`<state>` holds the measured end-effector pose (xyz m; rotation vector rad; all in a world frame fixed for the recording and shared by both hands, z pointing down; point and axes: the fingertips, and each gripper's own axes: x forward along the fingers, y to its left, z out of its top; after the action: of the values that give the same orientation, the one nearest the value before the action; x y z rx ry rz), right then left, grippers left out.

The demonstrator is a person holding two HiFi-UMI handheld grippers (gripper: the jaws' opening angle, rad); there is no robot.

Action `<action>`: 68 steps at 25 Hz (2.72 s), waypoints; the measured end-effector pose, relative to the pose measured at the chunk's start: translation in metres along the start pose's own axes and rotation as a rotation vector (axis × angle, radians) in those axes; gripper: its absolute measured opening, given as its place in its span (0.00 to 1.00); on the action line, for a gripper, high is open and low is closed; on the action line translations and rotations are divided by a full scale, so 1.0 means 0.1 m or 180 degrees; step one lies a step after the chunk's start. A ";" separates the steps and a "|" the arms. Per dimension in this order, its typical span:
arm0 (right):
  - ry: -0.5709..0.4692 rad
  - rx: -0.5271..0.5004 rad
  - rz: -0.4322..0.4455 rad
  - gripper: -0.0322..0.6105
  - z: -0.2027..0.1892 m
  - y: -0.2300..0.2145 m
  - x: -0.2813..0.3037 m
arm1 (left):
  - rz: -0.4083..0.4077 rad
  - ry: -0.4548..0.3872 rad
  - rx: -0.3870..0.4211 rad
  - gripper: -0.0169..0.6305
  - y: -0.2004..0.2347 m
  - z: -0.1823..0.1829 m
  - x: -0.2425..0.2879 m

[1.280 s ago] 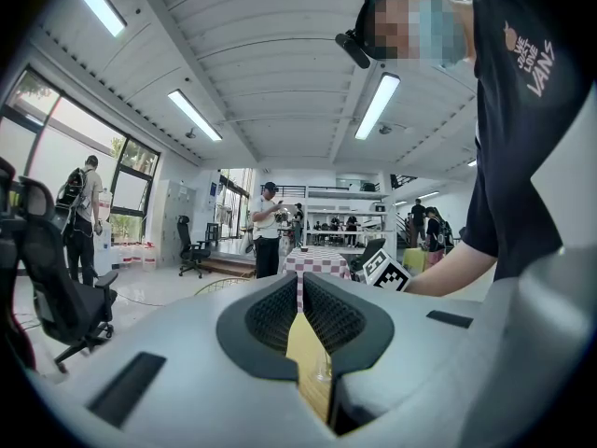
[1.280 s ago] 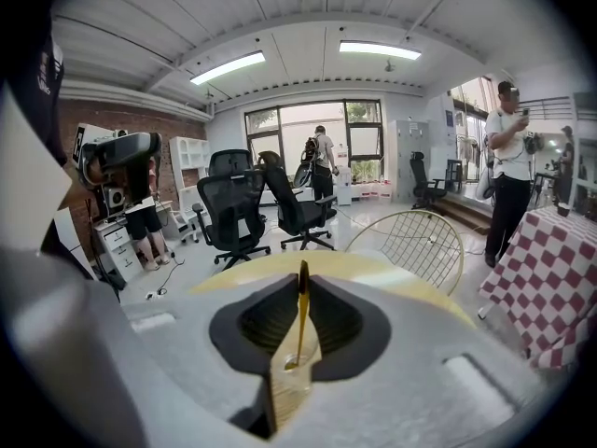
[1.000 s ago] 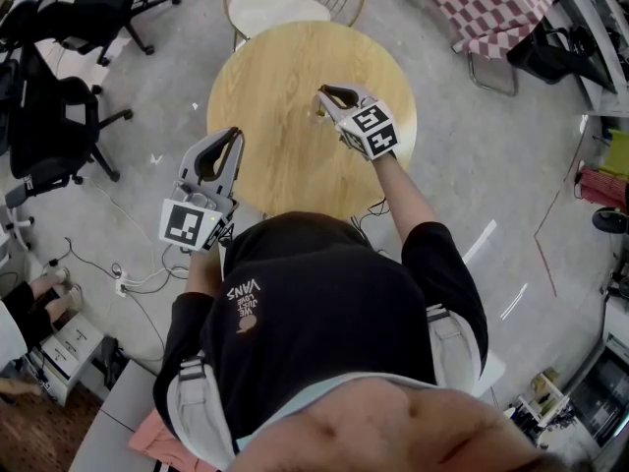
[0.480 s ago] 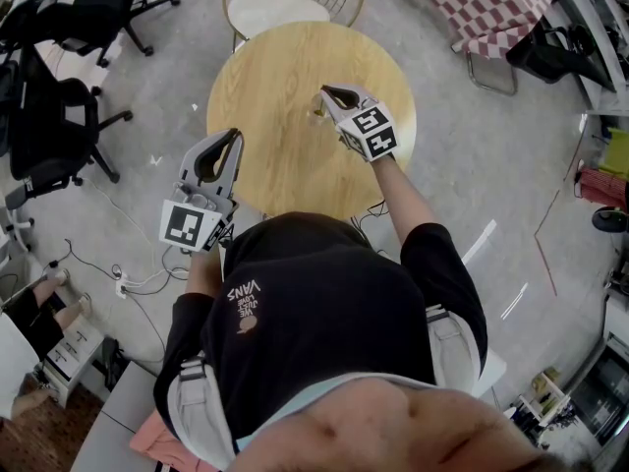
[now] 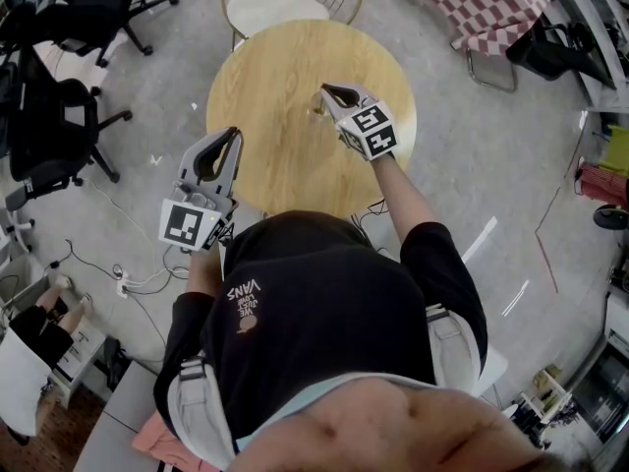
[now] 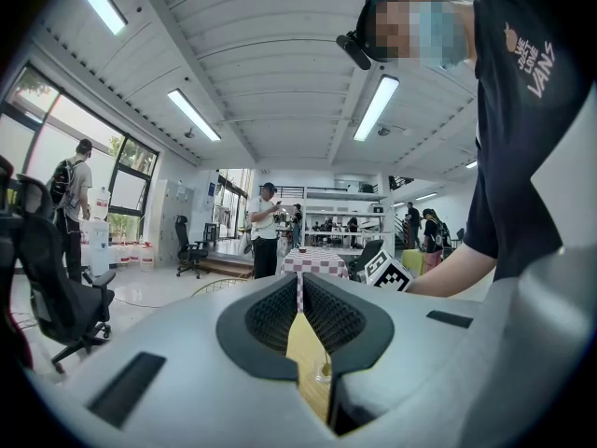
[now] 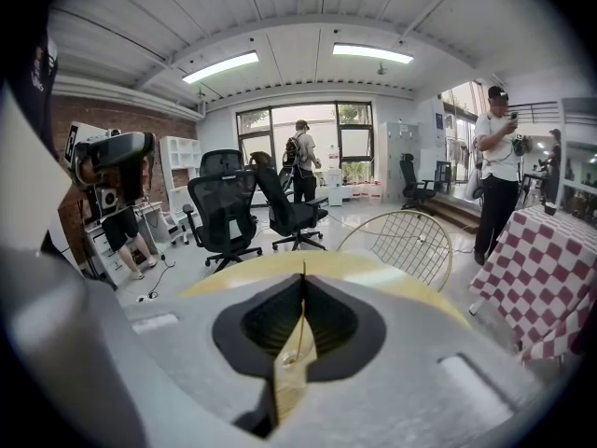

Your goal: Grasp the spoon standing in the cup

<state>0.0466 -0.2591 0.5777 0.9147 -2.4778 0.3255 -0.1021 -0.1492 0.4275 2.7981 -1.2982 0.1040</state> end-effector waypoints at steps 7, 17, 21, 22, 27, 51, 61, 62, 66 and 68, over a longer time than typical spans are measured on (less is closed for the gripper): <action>-0.0039 0.0045 -0.0059 0.05 0.00 -0.01 -0.05 | -0.0027 -0.0009 0.0005 0.06 -0.02 0.00 -0.02; -0.0099 0.0099 -0.0156 0.05 0.03 -0.04 -0.14 | -0.0044 -0.0022 0.0009 0.06 -0.04 0.03 -0.05; -0.0124 0.0119 -0.0195 0.05 0.06 -0.03 -0.19 | -0.0067 -0.0039 0.0014 0.06 -0.06 0.05 -0.07; -0.0132 0.0119 -0.0207 0.05 0.07 -0.03 -0.20 | -0.0075 -0.0043 0.0015 0.06 -0.06 0.06 -0.08; -0.0189 0.0120 -0.0283 0.05 0.13 -0.02 -0.29 | -0.0105 -0.0052 0.0032 0.06 -0.09 0.07 -0.12; -0.0452 0.0059 -0.0507 0.05 0.47 0.17 -0.54 | -0.0259 -0.0129 0.0057 0.06 -0.08 0.12 -0.34; -0.0550 0.0089 -0.0647 0.05 0.52 0.24 -0.73 | -0.0315 -0.0135 0.0013 0.06 -0.16 0.15 -0.43; -0.0563 0.0095 -0.0663 0.05 0.53 0.24 -0.75 | -0.0330 -0.0162 0.0042 0.06 -0.16 0.15 -0.44; -0.0637 0.0115 -0.0727 0.05 0.58 0.27 -0.81 | -0.0356 -0.0199 0.0075 0.06 -0.16 0.17 -0.49; -0.0677 0.0113 -0.0752 0.05 0.62 0.28 -0.85 | -0.0355 -0.0190 0.0050 0.06 -0.18 0.19 -0.51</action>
<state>0.0628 -0.2148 0.4792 1.3026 -2.5227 0.2011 -0.1209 -0.1000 0.4041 2.9006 -1.1541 0.0262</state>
